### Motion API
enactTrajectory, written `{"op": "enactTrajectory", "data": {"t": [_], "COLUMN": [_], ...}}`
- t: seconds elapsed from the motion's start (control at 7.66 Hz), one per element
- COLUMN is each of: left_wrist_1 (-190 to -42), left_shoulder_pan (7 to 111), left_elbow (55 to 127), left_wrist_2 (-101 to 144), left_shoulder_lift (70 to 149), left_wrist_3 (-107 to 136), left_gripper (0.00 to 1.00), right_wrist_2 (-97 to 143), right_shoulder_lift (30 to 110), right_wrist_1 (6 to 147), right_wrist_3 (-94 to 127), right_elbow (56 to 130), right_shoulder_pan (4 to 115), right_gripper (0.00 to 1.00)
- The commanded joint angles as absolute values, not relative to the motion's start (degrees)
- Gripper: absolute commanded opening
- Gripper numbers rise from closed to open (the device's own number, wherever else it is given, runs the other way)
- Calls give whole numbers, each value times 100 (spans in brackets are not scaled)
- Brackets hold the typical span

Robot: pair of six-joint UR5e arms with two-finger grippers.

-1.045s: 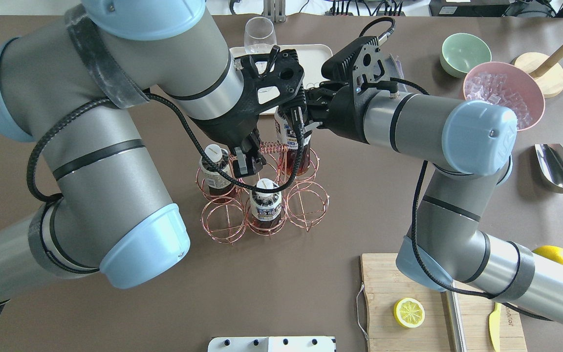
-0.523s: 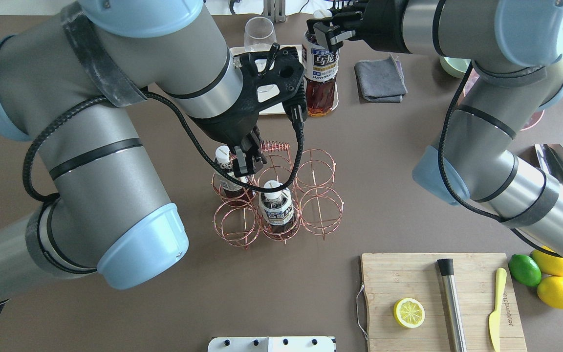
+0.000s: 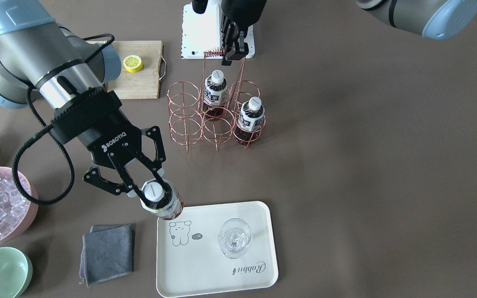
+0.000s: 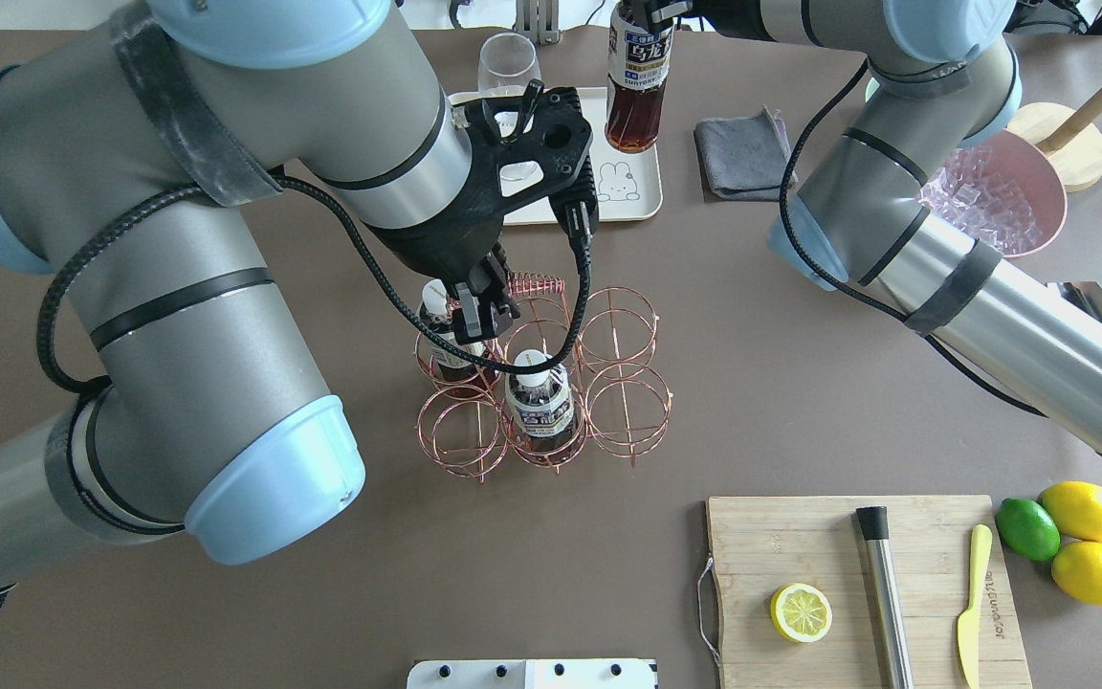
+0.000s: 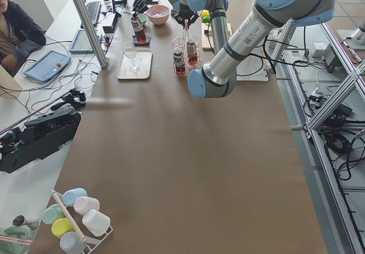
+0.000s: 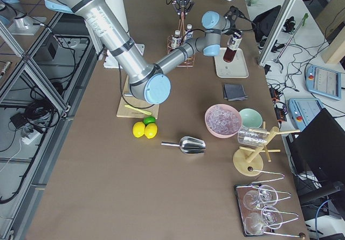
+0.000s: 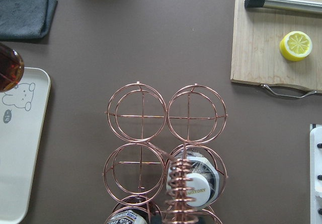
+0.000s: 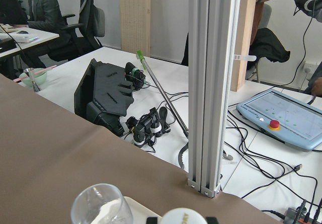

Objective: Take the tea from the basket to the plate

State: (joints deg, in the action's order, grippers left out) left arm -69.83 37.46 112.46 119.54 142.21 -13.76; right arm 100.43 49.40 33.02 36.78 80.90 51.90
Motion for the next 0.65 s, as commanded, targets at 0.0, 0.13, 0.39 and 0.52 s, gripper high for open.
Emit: {"op": "enactTrajectory", "data": {"t": [0.0,0.13,0.39,0.52], "left_wrist_1": [-6979,-6970,-6917,-6908], "left_shoulder_pan": [4006,4251,4778,5155], "left_elbow": [11285,11320,11381,11373], "left_wrist_2": [12006,12015,12408,12602], "left_shoulder_lift": [14221,14203,13976,13766], "left_wrist_3": [-1424,-1433,-1615,-2174], "left_gripper": [0,0,0,0], "right_wrist_2": [9687,9520,9238,9115], "right_shoulder_lift": [4501,4483,4491,4483], "right_wrist_1": [2691,2350,2004,1995], "right_wrist_3": [3674,3665,3674,3674], "right_elbow": [6876,6586,6337,6328], "right_shoulder_pan": [5133,5028,4843,4791], "right_gripper": [0,0,0,0]}}
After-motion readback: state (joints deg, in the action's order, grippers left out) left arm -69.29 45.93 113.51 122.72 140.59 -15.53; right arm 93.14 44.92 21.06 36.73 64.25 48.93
